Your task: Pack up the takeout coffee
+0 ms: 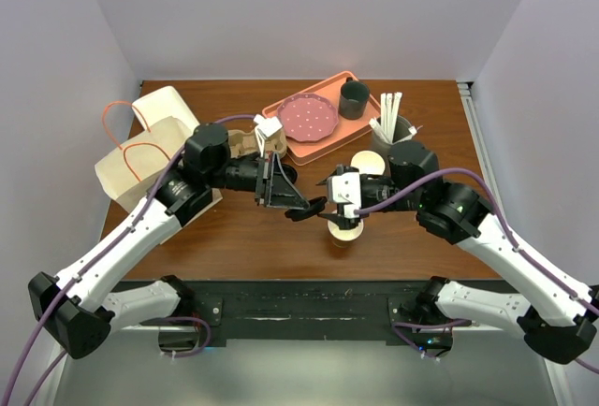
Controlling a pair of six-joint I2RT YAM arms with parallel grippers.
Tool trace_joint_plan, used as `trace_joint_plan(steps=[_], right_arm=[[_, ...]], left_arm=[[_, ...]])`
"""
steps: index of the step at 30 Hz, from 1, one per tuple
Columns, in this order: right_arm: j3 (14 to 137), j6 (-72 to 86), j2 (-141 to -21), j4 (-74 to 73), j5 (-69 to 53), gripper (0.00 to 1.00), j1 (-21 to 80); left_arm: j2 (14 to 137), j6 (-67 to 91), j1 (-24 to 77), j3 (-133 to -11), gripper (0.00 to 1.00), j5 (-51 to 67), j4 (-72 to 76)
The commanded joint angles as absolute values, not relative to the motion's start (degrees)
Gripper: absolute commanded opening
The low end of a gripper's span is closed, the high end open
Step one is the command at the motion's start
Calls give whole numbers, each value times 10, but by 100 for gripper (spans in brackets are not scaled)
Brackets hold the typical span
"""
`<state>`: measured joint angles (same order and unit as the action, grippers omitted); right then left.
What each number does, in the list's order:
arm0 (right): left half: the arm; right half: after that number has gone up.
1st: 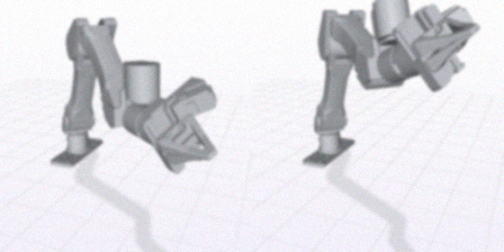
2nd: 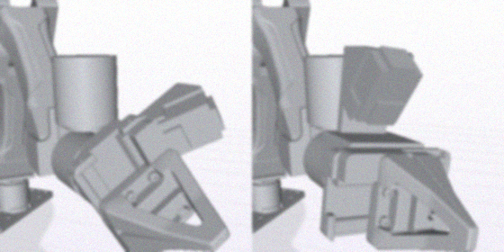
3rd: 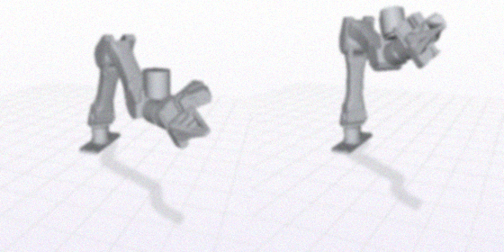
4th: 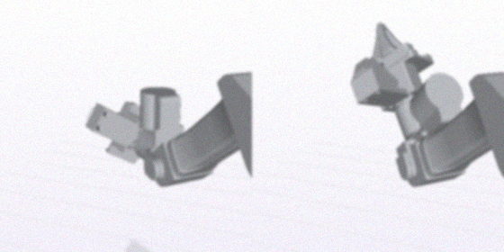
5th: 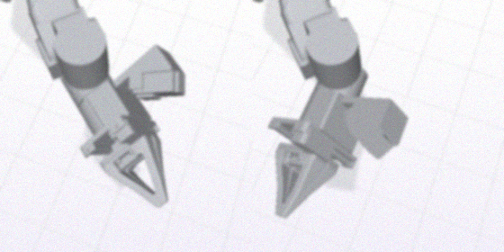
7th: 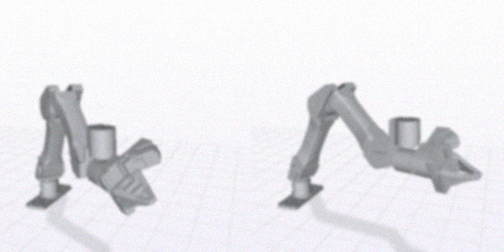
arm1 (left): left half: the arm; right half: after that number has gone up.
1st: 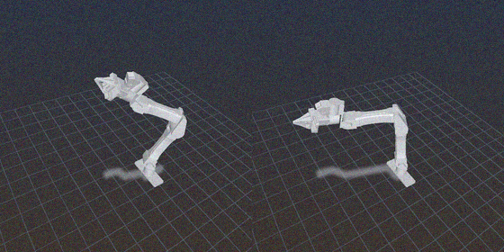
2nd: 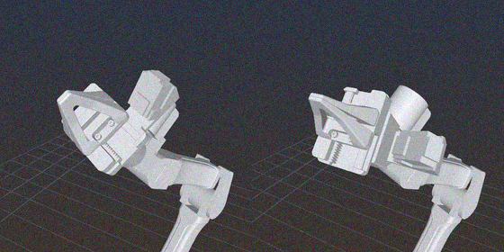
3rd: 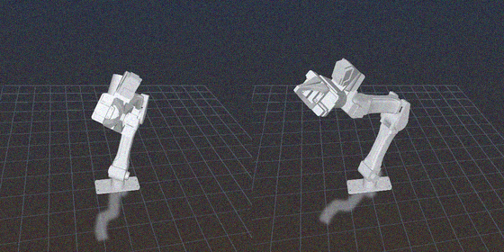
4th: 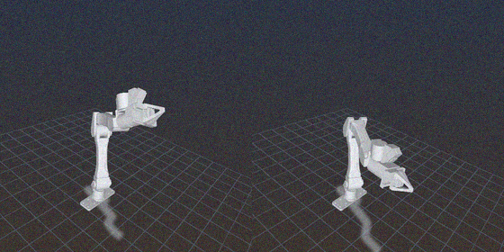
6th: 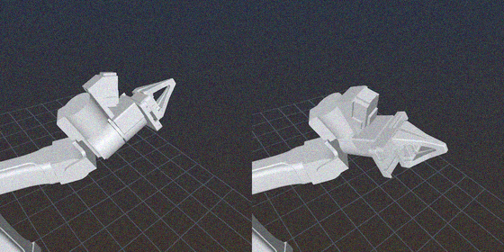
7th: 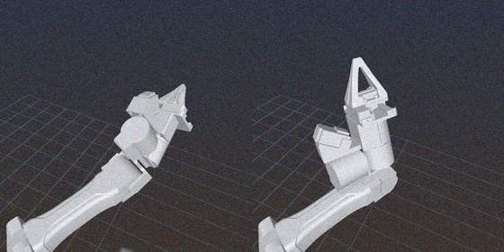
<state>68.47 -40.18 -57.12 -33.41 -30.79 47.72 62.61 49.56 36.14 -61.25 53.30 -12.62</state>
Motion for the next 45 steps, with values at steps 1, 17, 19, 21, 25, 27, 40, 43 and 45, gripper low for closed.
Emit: trace_joint_plan(steps=[1,17,19,21,25,27,40,43,45], right_arm=[[696,-376,-570,-307,-335,56,481],[644,-289,-542,-243,-326,33,485],[648,-272,-549,-239,-323,21,485],[650,-249,-553,-229,-327,6,485],[643,-124,-554,-180,-323,2,485],[643,-22,-554,-171,-299,5,485],[556,325,-509,-261,-149,6,471],[536,336,-501,-289,-183,8,422],[505,344,-489,-278,-220,9,386]], left_arm=[[631,530,364,-624,0,559,-93],[647,600,363,-619,0,577,12],[647,603,364,-617,0,577,20],[648,604,364,-619,0,578,32],[663,550,359,-661,44,544,-1],[686,473,353,-723,59,485,-95],[672,320,340,-733,67,198,-190],[649,320,341,-658,67,257,-145],[635,328,340,-602,67,290,-107]])
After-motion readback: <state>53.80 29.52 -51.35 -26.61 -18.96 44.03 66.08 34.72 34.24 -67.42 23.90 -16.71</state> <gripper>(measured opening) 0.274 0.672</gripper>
